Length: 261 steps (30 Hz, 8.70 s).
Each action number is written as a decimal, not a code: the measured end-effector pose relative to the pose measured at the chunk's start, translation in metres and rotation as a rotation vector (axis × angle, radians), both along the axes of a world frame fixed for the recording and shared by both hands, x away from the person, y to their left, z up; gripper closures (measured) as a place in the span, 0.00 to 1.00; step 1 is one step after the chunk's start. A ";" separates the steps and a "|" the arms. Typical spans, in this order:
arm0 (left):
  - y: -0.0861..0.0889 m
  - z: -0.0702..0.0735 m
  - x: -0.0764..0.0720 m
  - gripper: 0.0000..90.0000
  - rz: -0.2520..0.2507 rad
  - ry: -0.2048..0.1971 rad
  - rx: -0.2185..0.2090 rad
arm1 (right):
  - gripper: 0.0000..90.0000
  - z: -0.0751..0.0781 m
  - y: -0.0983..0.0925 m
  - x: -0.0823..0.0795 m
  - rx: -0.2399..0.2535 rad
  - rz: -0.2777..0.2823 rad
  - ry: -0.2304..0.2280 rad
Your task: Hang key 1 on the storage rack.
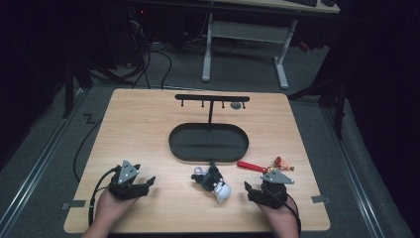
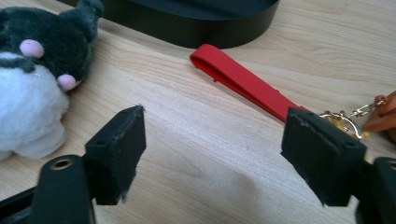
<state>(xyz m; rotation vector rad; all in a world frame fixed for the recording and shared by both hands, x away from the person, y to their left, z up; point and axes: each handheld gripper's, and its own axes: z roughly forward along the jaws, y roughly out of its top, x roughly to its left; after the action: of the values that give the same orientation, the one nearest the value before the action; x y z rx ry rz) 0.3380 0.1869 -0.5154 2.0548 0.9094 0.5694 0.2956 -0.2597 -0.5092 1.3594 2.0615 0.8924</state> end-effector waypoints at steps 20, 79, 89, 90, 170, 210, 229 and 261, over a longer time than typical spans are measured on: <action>0.003 0.010 0.000 0.31 -0.035 0.009 0.048 | 0.16 0.010 -0.003 0.005 0.012 0.013 0.137; 0.012 -0.011 -0.003 0.29 -0.091 0.004 0.018 | 0.25 0.040 -0.052 0.027 -0.238 0.031 0.468; 0.014 -0.012 -0.003 0.29 -0.083 0.010 0.024 | 0.44 0.042 -0.072 0.061 -0.300 0.000 0.455; 0.014 -0.012 -0.003 0.29 -0.081 0.012 0.023 | 0.46 0.042 -0.073 0.065 -0.310 0.003 0.455; 0.017 -0.016 -0.003 0.30 -0.085 0.047 0.031 | 0.54 0.027 -0.064 0.100 -0.386 0.067 0.529; 0.017 -0.014 -0.006 0.30 -0.087 0.036 0.027 | 0.74 0.054 -0.067 0.101 -0.313 0.002 0.586; 0.016 -0.012 -0.007 0.30 -0.101 0.030 0.009 | 0.74 0.118 -0.049 0.073 -0.235 0.037 0.573; 0.014 -0.011 -0.008 0.30 -0.120 0.028 0.012 | 0.74 0.189 -0.010 0.074 -0.288 0.075 0.697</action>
<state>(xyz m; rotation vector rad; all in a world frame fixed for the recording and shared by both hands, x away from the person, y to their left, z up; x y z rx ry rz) 0.3304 0.2011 -0.5269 2.1167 0.7946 0.4838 0.3700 -0.2698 -0.3200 1.5756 2.6295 0.1146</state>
